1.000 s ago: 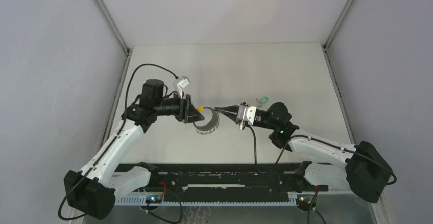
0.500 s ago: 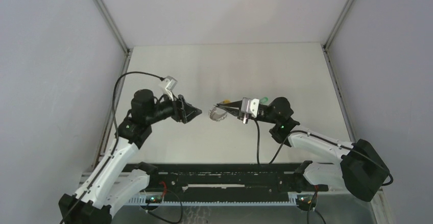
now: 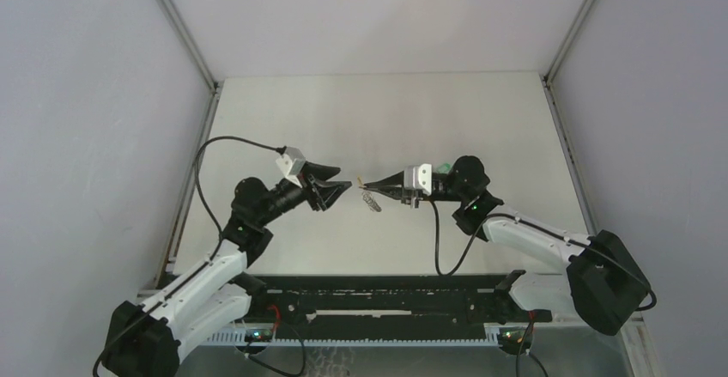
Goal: Put the keys on the keyring
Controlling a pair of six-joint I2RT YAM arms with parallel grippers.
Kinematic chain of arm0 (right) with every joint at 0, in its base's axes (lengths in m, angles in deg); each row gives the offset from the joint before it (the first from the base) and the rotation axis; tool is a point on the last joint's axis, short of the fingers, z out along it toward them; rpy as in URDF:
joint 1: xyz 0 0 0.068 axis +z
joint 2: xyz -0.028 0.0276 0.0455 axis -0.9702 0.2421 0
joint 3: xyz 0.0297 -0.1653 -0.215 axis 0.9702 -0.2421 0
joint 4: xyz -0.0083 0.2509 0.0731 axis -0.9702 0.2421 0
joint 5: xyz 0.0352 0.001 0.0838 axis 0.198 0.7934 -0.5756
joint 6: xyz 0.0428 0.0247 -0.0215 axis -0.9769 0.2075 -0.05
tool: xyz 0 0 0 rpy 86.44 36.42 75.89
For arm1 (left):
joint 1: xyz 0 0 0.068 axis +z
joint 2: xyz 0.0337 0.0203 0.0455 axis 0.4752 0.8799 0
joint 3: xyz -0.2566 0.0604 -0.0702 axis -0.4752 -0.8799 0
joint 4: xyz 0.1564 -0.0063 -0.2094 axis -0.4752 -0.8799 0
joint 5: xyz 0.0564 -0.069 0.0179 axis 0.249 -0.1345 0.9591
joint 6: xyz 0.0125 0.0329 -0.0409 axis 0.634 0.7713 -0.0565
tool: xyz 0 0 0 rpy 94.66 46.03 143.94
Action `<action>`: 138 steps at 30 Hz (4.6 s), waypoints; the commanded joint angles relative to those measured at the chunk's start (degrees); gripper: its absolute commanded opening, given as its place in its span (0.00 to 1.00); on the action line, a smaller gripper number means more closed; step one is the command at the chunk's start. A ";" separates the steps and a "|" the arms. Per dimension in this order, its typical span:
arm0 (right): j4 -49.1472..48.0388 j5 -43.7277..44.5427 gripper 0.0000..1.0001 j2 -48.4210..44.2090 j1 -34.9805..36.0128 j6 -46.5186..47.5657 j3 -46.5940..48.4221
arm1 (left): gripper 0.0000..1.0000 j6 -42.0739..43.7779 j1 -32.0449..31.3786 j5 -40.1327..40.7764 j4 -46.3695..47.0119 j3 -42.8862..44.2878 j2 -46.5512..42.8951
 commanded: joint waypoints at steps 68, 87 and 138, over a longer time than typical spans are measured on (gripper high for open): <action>-2.01 -5.83 0.00 4.41 0.68 -2.19 4.72 | 0.18 16.03 -2.57 -16.43 24.78 -4.14 6.14; 11.11 -1.17 0.00 1.32 0.68 2.65 4.74 | 0.00 29.98 -8.47 -2.02 0.03 0.16 -4.20; 24.24 7.89 0.21 6.99 5.71 17.67 7.80 | 0.00 42.90 -21.11 17.05 -38.23 20.74 6.77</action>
